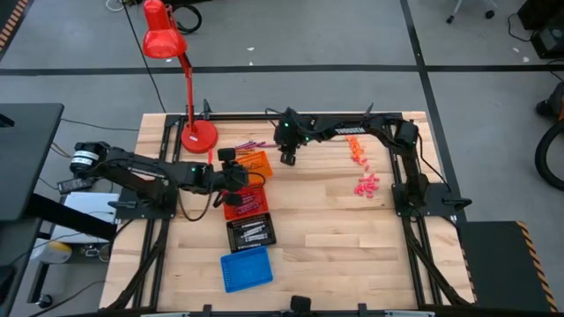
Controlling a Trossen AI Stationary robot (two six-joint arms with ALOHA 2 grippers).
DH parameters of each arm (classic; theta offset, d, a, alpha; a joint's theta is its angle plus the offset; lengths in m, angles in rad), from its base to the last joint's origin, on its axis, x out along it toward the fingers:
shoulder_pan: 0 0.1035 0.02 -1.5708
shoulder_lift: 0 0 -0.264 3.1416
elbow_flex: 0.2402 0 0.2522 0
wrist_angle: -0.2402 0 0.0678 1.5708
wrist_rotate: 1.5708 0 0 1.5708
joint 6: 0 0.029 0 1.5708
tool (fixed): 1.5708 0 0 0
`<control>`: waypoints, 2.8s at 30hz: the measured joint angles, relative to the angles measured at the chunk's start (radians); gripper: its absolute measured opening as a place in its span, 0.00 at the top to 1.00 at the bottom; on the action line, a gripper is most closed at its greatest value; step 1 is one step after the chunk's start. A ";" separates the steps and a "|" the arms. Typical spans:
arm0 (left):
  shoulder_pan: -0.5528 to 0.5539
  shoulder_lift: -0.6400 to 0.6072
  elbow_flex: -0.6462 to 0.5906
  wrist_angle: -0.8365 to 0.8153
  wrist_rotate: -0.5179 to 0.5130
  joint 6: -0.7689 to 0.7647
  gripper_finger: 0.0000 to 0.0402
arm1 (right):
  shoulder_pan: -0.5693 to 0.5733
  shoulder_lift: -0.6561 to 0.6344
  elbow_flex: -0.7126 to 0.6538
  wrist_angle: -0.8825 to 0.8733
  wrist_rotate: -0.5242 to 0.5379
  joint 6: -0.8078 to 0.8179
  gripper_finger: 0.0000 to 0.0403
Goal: Sort crayons
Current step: Put the black crayon into the black basket
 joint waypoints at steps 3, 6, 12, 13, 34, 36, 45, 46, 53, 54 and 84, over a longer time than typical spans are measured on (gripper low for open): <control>0.000 -0.048 0.000 0.001 0.001 0.010 0.65 | -0.020 0.044 0.084 -0.102 -0.001 0.000 0.69; 0.005 -0.095 0.000 0.006 0.013 0.029 0.65 | -0.033 0.076 0.155 -0.225 0.025 -0.025 0.69; 0.014 -0.129 0.001 -0.020 0.045 0.024 0.65 | -0.109 0.072 0.166 -0.381 0.037 -0.063 0.69; 0.014 -0.130 0.000 -0.023 0.045 0.024 0.65 | -0.123 0.068 0.163 -0.411 0.042 -0.069 0.69; 0.069 -0.128 0.001 -0.034 0.046 0.051 0.65 | -0.235 0.017 0.100 -0.782 0.318 -0.125 0.69; 0.069 -0.128 0.001 -0.032 0.046 0.051 0.65 | -0.241 0.017 0.077 -0.779 0.349 -0.128 0.69; 0.069 -0.128 0.001 -0.027 0.046 0.051 0.65 | -0.243 0.014 0.015 -0.744 0.330 -0.175 0.69; 0.069 -0.128 0.001 -0.027 0.046 0.051 0.65 | -0.245 0.013 0.011 -0.739 0.321 -0.182 0.69; 0.067 -0.128 0.001 -0.028 0.047 0.046 0.65 | -0.277 0.010 0.002 -0.734 0.210 -0.202 0.78; 0.067 -0.128 0.001 -0.028 0.047 0.041 0.65 | -0.281 0.011 0.002 -0.736 0.197 -0.206 0.81; 0.072 -0.127 0.001 -0.003 0.128 -0.016 0.65 | -0.183 -0.225 -0.005 -0.698 -0.079 -0.109 0.94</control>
